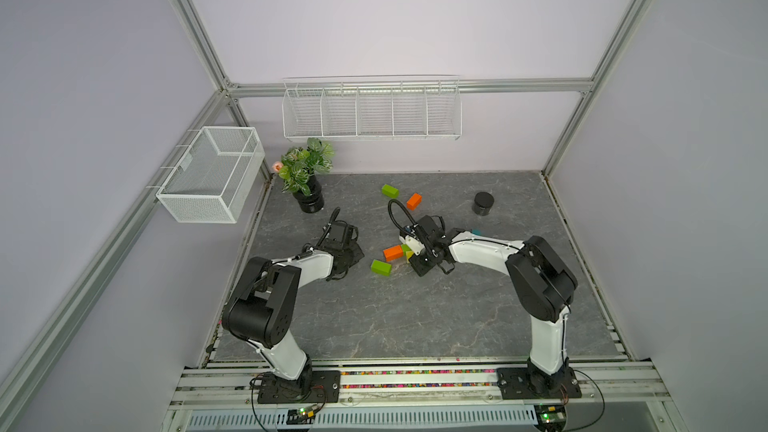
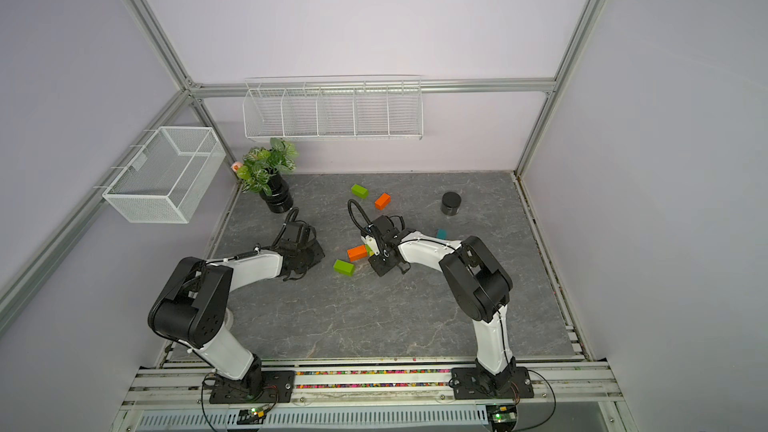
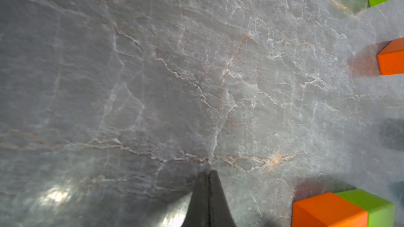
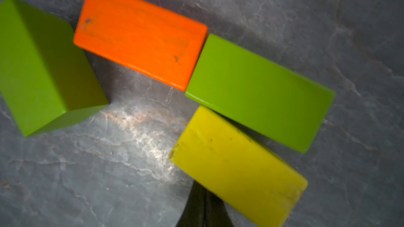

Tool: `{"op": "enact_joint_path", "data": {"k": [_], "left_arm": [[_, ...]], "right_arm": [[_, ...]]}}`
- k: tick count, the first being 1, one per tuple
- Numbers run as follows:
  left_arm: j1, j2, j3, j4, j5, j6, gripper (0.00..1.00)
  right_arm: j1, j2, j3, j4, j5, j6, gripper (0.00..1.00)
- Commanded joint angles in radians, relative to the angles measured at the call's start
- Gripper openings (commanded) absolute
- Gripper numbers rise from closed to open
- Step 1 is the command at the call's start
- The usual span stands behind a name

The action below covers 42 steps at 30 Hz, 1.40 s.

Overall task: Assemble a piece of candy with building blocks
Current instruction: Assemble the building block at the center of the board.

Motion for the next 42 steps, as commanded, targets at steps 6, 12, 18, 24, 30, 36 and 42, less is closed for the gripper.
{"op": "enact_joint_path", "data": {"k": [6, 12, 18, 24, 30, 36, 42], "left_arm": [[0.005, 0.045, 0.0, -0.05, 0.013, 0.003, 0.0], [0.006, 0.054, 0.0, -0.045, 0.017, 0.001, 0.0], [0.006, -0.01, -0.027, -0.054, -0.027, -0.008, 0.0], [0.017, -0.132, -0.063, -0.118, -0.054, 0.035, 0.0], [0.016, -0.096, -0.081, -0.033, 0.049, 0.057, 0.0], [0.017, -0.012, -0.032, 0.02, 0.123, 0.076, 0.0], [0.013, 0.077, 0.013, 0.088, 0.223, 0.053, 0.0]], "right_arm": [[-0.008, 0.028, 0.006, -0.015, 0.073, -0.036, 0.07], [-0.005, -0.013, -0.023, -0.007, 0.044, -0.026, 0.07], [-0.008, -0.123, -0.062, 0.003, -0.047, -0.022, 0.06], [-0.008, -0.273, -0.119, 0.049, -0.116, 0.005, 0.11], [-0.018, -0.293, -0.128, 0.069, -0.118, 0.011, 0.11], [-0.017, -0.299, -0.142, 0.077, -0.146, 0.015, 0.11], [0.007, -0.257, -0.132, 0.077, -0.217, 0.041, 0.12]]}}
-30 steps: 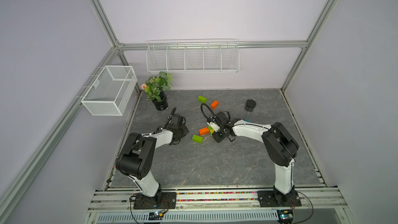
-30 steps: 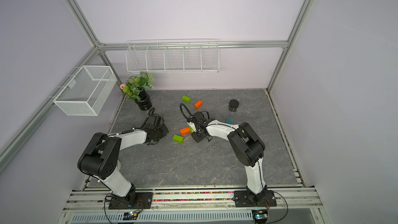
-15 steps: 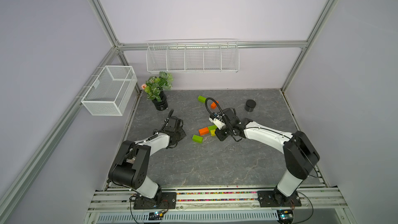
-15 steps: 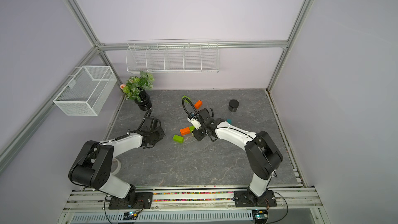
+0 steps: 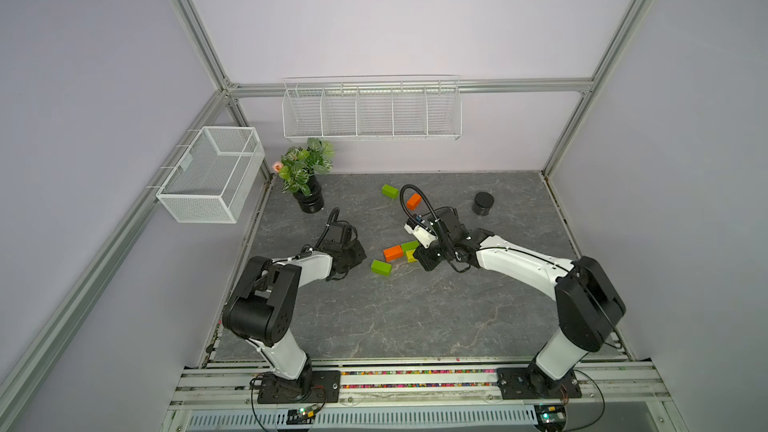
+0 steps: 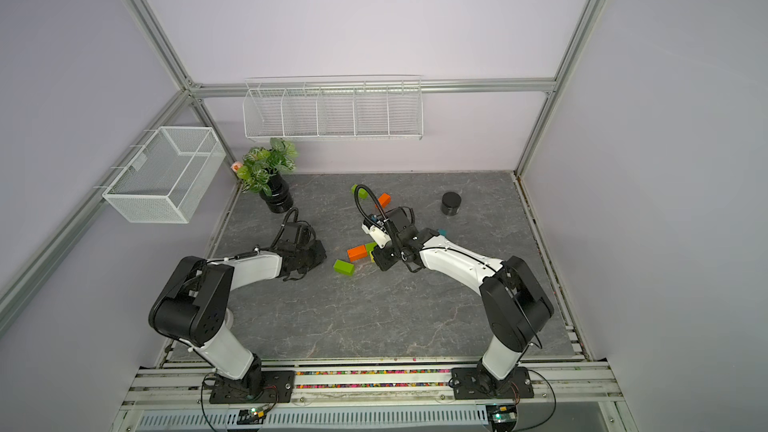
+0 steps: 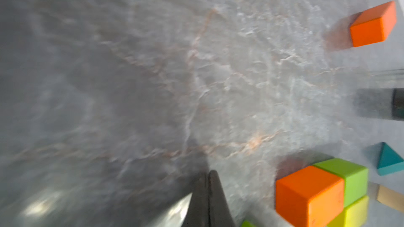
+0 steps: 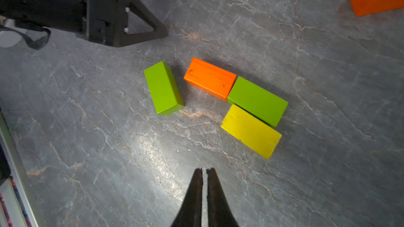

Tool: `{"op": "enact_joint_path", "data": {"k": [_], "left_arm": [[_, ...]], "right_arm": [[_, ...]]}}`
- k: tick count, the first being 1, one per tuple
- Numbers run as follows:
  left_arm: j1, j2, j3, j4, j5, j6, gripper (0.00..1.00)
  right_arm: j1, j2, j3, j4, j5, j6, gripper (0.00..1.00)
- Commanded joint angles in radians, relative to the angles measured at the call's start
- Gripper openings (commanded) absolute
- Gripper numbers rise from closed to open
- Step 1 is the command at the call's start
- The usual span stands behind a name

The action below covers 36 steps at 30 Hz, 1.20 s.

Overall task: Assemble a piece of candy with building blocks
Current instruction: Assemble the building block at the center of the board.

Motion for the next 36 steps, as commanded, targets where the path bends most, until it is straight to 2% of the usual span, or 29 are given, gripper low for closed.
{"op": "enact_joint_path", "data": {"k": [1, 13, 21, 36], "left_arm": [[-0.003, 0.055, 0.022, 0.01, 0.067, -0.011, 0.0], [-0.035, 0.024, 0.001, -0.062, 0.092, 0.007, 0.0], [-0.038, -0.015, -0.036, -0.096, 0.096, 0.015, 0.0], [-0.063, -0.016, -0.054, -0.057, 0.12, -0.016, 0.0]], "right_arm": [[0.026, 0.04, 0.0, 0.009, -0.053, 0.027, 0.12], [0.124, 0.195, 0.122, -0.008, -0.066, 0.039, 0.11], [0.144, 0.239, 0.152, -0.01, -0.085, 0.045, 0.11], [0.157, 0.318, 0.188, -0.008, -0.093, 0.048, 0.1]]}}
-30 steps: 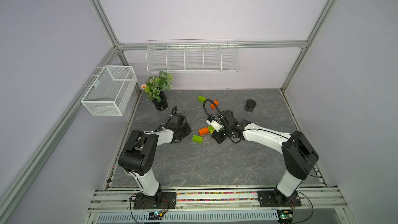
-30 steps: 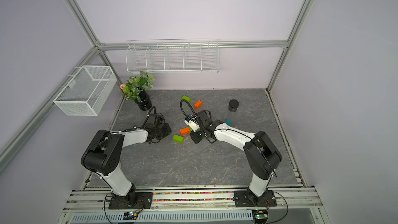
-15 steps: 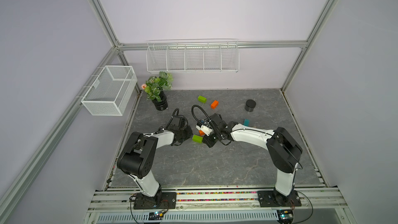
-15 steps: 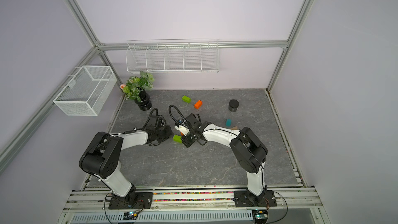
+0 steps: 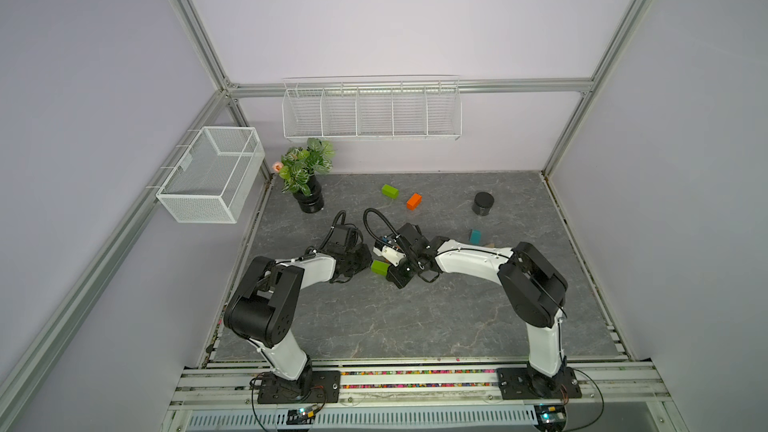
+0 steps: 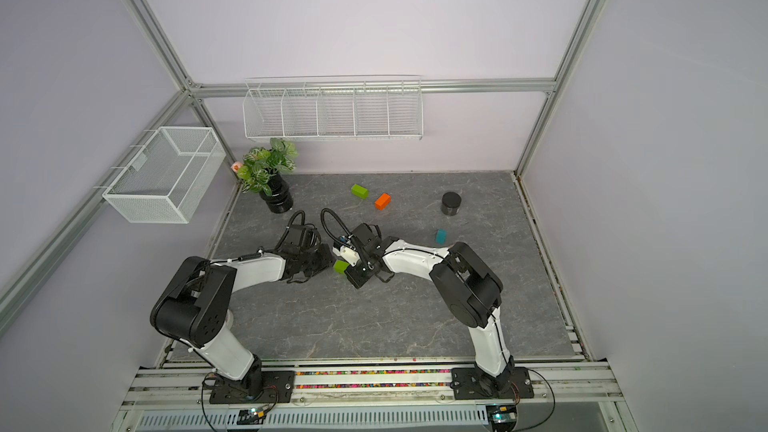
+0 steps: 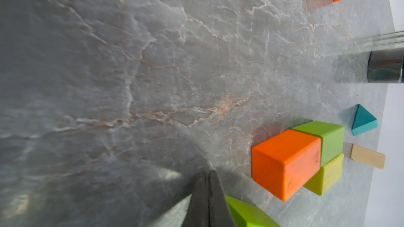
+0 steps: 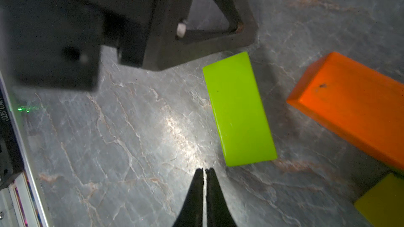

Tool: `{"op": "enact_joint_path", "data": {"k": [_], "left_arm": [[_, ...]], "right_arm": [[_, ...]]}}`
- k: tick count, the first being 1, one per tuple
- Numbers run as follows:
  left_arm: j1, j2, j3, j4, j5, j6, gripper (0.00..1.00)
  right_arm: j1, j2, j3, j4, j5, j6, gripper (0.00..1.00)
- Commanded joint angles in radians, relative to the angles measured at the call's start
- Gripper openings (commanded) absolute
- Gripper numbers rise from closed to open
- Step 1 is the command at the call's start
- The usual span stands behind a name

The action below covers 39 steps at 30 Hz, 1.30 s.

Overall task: Assemble a piece of candy with building blocks
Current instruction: Assemble the building block at the center of the board.

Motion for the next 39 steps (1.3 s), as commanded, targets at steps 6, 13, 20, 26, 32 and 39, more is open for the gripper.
{"op": "enact_joint_path", "data": {"k": [6, 13, 20, 26, 32, 39], "left_arm": [[-0.049, 0.013, -0.022, -0.047, 0.011, -0.028, 0.0], [-0.057, 0.016, -0.035, -0.032, 0.016, -0.046, 0.0], [-0.064, 0.027, -0.034, -0.021, 0.024, -0.055, 0.0], [-0.068, 0.034, -0.033, -0.007, 0.03, -0.062, 0.0], [-0.071, 0.052, -0.032, 0.008, 0.038, -0.07, 0.0], [-0.074, 0.068, -0.028, 0.019, 0.044, -0.078, 0.0]], "right_arm": [[0.005, 0.023, 0.019, 0.006, -0.002, 0.019, 0.1], [0.003, 0.047, 0.026, -0.016, 0.043, 0.004, 0.09], [-0.003, 0.063, 0.03, -0.04, 0.103, -0.008, 0.08], [-0.021, 0.055, 0.024, -0.036, 0.126, -0.007, 0.08], [-0.044, 0.052, 0.023, -0.037, 0.151, -0.011, 0.08], [-0.064, 0.056, 0.023, -0.028, 0.152, -0.011, 0.08]]}}
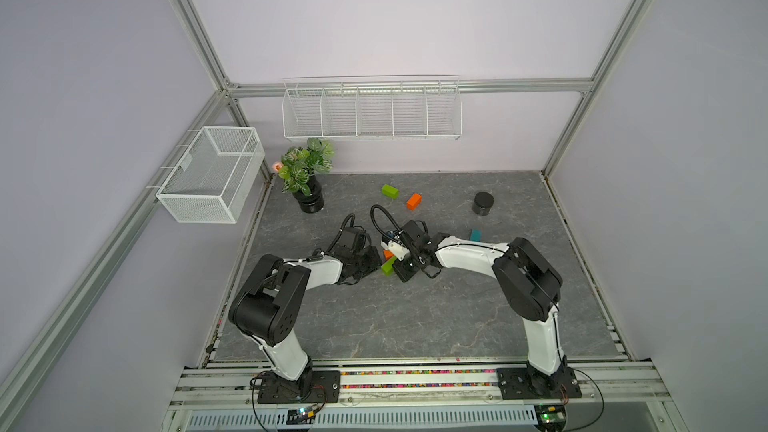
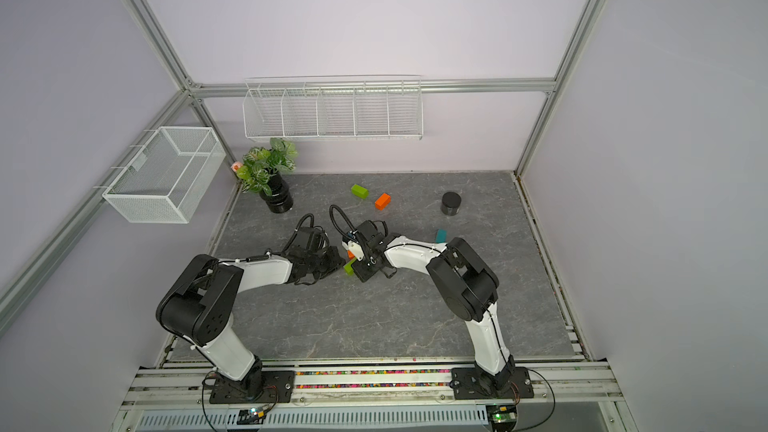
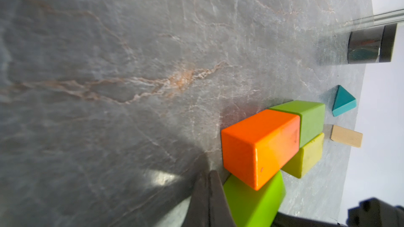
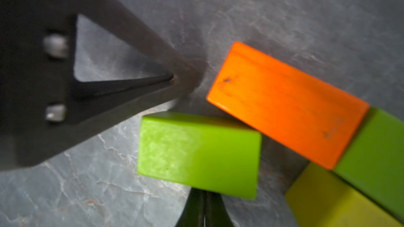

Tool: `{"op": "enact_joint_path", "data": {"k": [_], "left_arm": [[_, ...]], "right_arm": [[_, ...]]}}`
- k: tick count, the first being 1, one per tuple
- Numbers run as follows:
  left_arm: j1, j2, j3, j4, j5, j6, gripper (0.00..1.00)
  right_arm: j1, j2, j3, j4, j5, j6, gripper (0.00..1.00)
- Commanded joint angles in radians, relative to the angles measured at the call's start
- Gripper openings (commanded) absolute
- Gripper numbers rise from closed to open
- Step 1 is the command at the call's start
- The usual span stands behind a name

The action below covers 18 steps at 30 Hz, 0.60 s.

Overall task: Assemble a piece of candy with building blocks
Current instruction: Assemble the building block at the center of the board.

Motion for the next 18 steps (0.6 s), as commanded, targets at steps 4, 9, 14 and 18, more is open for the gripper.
{"op": "enact_joint_path", "data": {"k": [4, 9, 14, 18], "left_arm": [[-0.009, 0.05, -0.018, -0.055, -0.004, -0.018, 0.0], [-0.008, 0.015, -0.002, -0.163, -0.093, 0.005, 0.0], [0.042, -0.134, -0.024, -0.314, -0.234, 0.012, 0.0], [0.07, -0.228, -0.036, -0.393, -0.231, -0.002, 0.0]], "right_arm": [[-0.013, 0.011, 0.006, -0.018, 0.02, -0.007, 0.08], [-0.013, -0.005, -0.004, -0.016, 0.007, -0.003, 0.07], [-0.012, -0.035, -0.025, -0.008, 0.008, -0.004, 0.08], [-0.013, -0.039, -0.027, -0.008, 0.006, -0.006, 0.08]]}}
